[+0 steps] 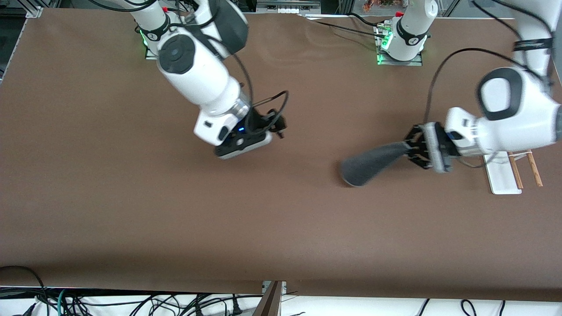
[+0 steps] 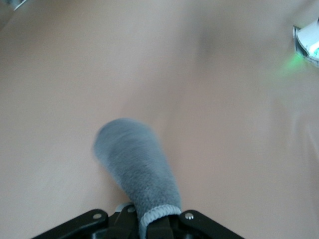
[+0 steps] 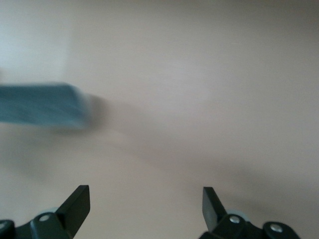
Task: Pass towel and hang on rack
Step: 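Carry the towel with the left gripper while the right gripper releases, then drape the towel over the wooden dowels with the left gripper while the right gripper retracts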
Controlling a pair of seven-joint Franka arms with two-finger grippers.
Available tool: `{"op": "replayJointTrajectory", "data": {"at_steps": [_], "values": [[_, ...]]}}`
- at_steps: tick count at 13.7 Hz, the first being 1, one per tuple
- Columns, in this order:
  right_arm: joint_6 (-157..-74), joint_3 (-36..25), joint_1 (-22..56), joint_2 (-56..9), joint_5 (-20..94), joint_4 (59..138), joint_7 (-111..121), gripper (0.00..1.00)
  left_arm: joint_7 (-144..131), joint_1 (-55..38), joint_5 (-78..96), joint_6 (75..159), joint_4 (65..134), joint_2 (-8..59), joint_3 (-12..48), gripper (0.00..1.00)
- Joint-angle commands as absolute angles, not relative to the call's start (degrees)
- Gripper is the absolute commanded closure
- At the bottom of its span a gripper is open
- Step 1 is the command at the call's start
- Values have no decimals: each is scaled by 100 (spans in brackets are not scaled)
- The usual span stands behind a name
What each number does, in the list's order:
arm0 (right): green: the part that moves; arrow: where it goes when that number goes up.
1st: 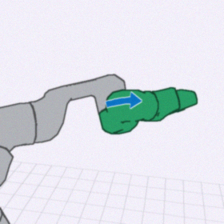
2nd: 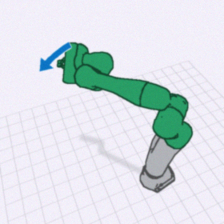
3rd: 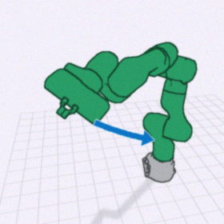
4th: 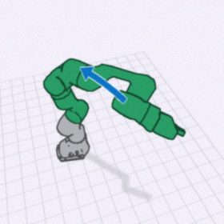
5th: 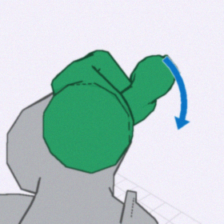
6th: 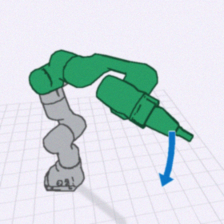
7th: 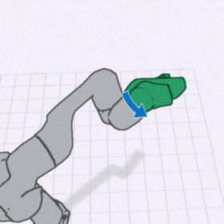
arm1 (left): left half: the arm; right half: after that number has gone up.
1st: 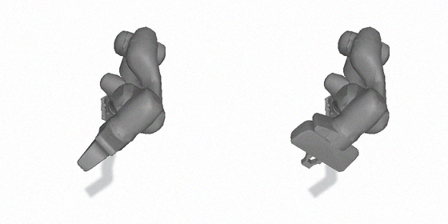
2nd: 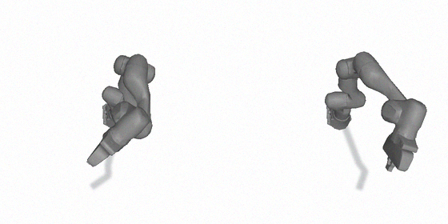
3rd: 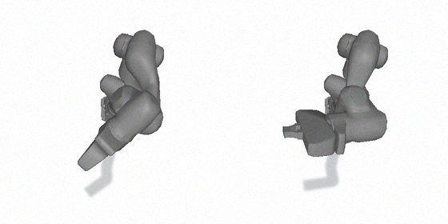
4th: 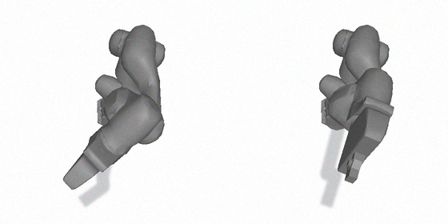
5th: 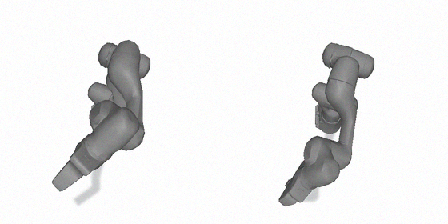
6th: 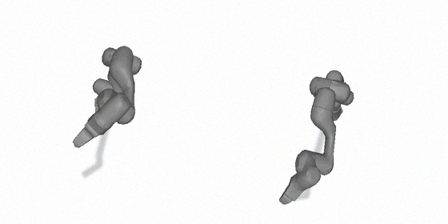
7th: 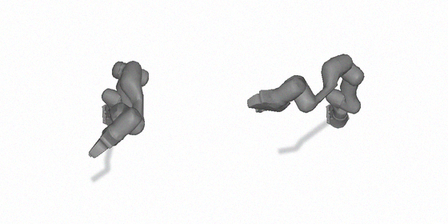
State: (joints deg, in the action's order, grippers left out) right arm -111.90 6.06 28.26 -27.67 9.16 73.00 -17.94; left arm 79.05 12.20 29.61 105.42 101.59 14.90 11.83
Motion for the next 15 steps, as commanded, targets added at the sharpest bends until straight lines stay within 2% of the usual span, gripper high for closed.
{"op": "replayJointTrajectory", "data": {"at_steps": [1, 3, 8, 11, 15], "values": [[-10575, 308, 2508, -2541, 642, 7304, -1452, 0, 7963, 1966, 2279, 9697, 9258, 1801, 1257, 100], [-10136, 316, 1936, -2339, 624, 7461, -768, 0, 7980, 2406, 1629, 9397, 8712, 1959, 1257, 100], [-9054, -53, 1224, -1715, 502, 7567, -571, 0, 8181, 3882, 1135, 9220, 8605, 2363, 1257, 100], [-9105, -44, 1011, -1153, -779, 7874, -554, 0, 8543, 4253, 986, 9264, 8212, 2837, 1152, 100], [-9036, -35, 431, -669, -765, 8463, -12, 0, 8894, 4473, 668, 9290, 7490, 3488, 985, 100]]}}
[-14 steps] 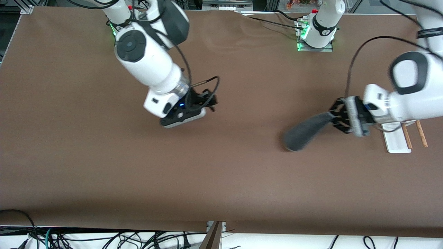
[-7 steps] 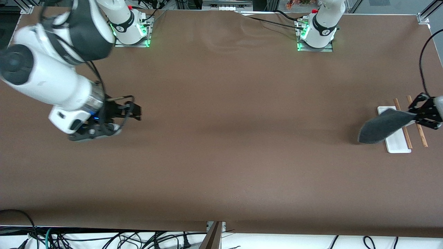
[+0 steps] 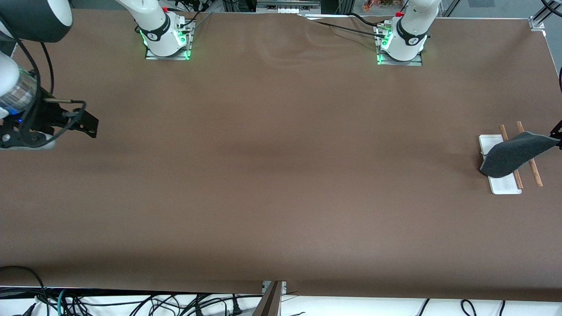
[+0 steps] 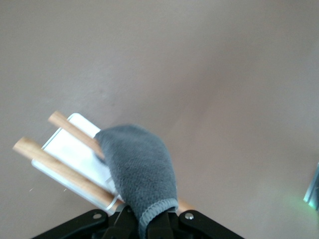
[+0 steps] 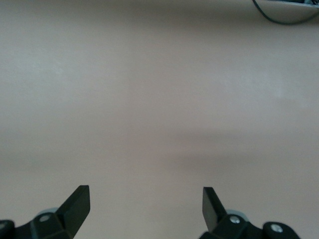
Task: Pass towel and hang on rack
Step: 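Drape the towel over the wooden dowels with the left gripper while the right gripper retracts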
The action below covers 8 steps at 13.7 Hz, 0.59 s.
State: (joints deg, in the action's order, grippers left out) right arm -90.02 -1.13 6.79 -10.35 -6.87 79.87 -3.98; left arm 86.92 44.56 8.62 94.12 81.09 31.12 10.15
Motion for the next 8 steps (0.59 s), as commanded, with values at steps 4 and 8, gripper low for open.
{"op": "replayJointTrajectory", "data": {"at_steps": [4, 8], "values": [[-8737, 96, 247, -580, -747, 8517, 141, 0, 9236, 4474, 589, 9552, 7084, 3805, 730, 100], [-8587, 246, 53, -519, -203, 8481, -113, 0, 9422, 4482, 589, 9870, 7102, 4025, 633, 100]]}}
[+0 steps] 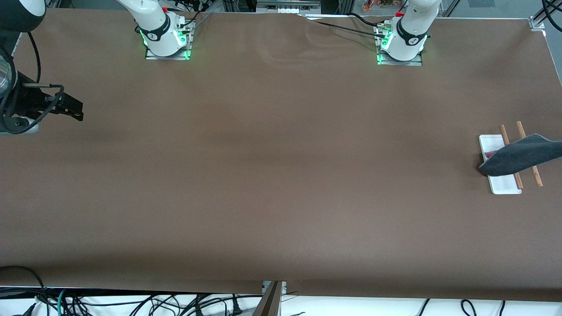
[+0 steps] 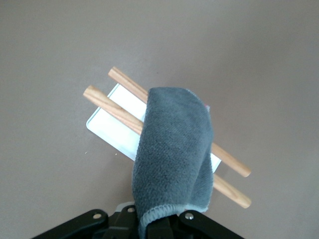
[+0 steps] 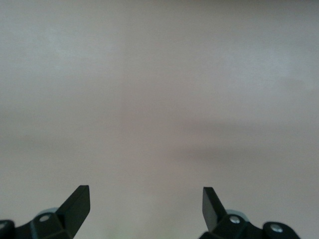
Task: Pass towel and hang on rack
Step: 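Drape the towel over the wooden dowels with the left gripper while the right gripper retracts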
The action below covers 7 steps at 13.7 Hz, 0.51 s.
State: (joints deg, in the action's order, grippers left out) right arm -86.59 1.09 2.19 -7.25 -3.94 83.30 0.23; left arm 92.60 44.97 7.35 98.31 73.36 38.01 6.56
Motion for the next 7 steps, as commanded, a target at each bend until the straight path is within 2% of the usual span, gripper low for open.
{"op": "replayJointTrajectory", "data": {"at_steps": [1, 7], "values": [[-8465, 246, 35, -519, -46, 8481, -288, 0, 9431, 4491, 589, 9957, 7110, 4051, 633, 100], [-8446, 255, 9, -527, -175, 8464, -27, 0, 9439, 4588, 589, 10388, 7128, 4376, 606, 100]]}}
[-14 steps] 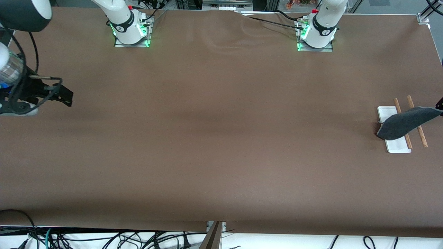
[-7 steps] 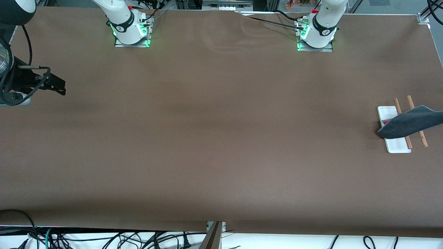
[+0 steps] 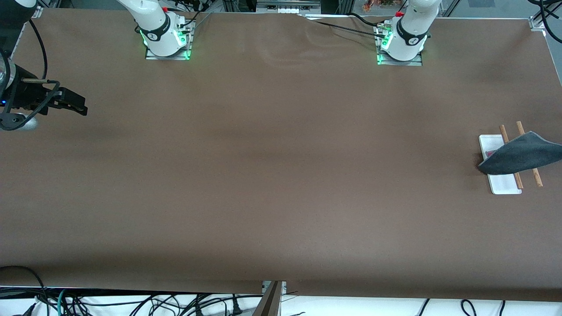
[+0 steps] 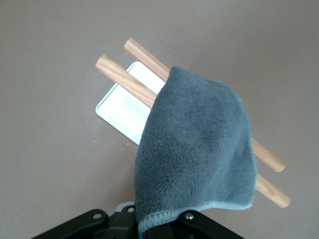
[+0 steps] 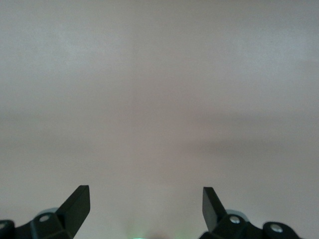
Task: Pass towel and hang on rack
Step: 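Drape the towel over the wooden dowels with the left gripper while the right gripper retracts, then open the left gripper and release the towel onto the dowels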
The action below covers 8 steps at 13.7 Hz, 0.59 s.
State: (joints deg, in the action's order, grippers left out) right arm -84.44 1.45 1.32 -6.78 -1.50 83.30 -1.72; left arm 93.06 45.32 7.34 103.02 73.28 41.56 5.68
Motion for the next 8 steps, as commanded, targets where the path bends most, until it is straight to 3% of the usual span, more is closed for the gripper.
{"op": "replayJointTrajectory", "data": {"at_steps": [1, 6, 7, 8], "values": [[-8455, 264, 9, -527, -184, 8464, 26, 0, 9439, 4623, 589, 10432, 7137, 4420, 606, 100], [-8394, 246, 35, -597, -202, 8350, 53, 0, 9431, 4623, 598, 10546, 7137, 4570, 606, 100], [-8333, 237, 26, -711, -193, 8184, 61, 0, 9431, 4623, 589, 10616, 7145, 4570, 606, 72], [-8245, 246, 35, -790, -202, 8052, 62, 0, 9431, 4623, 606, 10635, 7146, 4623, 606, 26]]}}
